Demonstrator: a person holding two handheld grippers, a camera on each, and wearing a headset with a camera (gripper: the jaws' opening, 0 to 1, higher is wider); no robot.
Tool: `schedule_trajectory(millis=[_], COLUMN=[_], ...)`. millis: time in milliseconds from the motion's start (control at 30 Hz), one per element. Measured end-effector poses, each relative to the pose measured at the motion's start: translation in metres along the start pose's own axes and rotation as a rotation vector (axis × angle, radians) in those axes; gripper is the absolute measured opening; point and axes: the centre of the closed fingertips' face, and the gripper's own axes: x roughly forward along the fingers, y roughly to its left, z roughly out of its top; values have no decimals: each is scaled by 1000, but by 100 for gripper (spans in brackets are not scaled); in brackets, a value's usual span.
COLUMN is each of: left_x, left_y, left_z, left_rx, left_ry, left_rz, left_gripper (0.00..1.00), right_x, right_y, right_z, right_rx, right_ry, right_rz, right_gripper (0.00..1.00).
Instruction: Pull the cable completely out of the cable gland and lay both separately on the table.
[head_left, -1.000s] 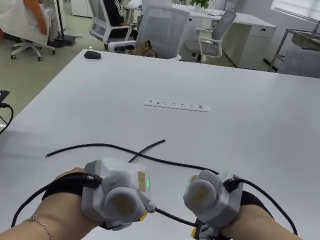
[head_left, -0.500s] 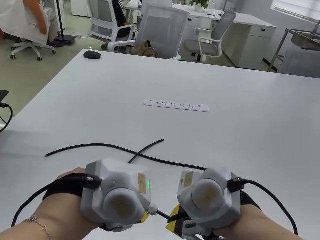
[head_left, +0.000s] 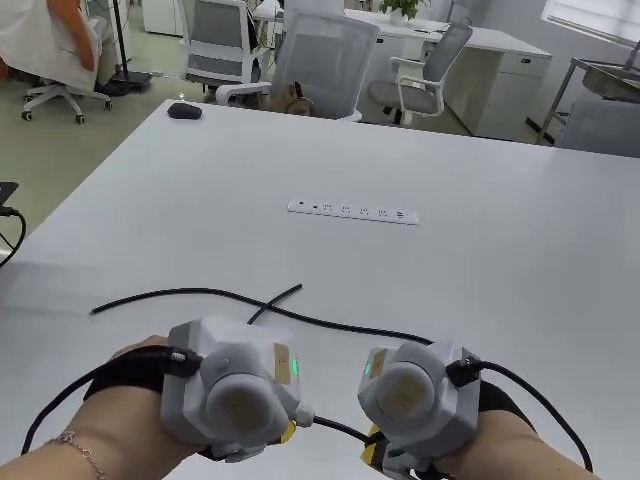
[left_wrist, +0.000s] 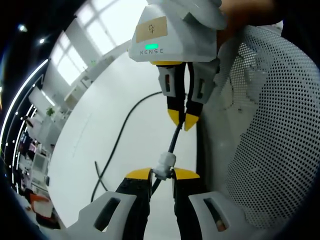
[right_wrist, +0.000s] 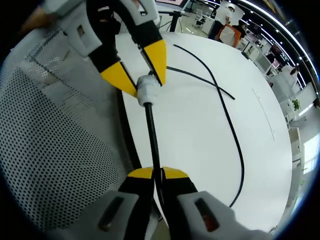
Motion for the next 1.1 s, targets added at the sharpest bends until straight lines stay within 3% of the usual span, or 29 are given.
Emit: schedule_trajectory(millis=[200,300,400,467,533,600,667,833,933,1100], left_x=[0,-1,-1,-1,-1,-1,-1,-1,-1,-1], left_y=[0,0,0,-1,-4,-5,-6,-6,-5,-7], left_z=[0,0,-1,-1,1,3,5,8,8,9], left_rx=[-5,-7,-6,-8,-4,2,6,0,0,2], left_ry=[0,-3,3,0,-6,-14,-21,-37,-38,-41], left_rz=[1,2,2,-3,-12,-17,-23,-24,-23,-26], left_gripper=[17,17,17,17,17,17,17,17,17,17], right_x=[0,0,3,4,3,2,-1,-5,-4,-3], right_y=[-10,-10,0,5,16,22,23,19,19,18], right_z=[-24,-25,-23,-10,12,20,28,35,33,30], right_rx=[-1,8,-9,-52,-106,-99,-137,-105,-108,-88], right_ry=[118,124,126,70,-21,-53,-92,-138,-135,-123], right_rz=[-50,-50,-2,8,40,62,58,60,58,53], right_gripper=[4,5,6,11,15,19,21,16,2,2])
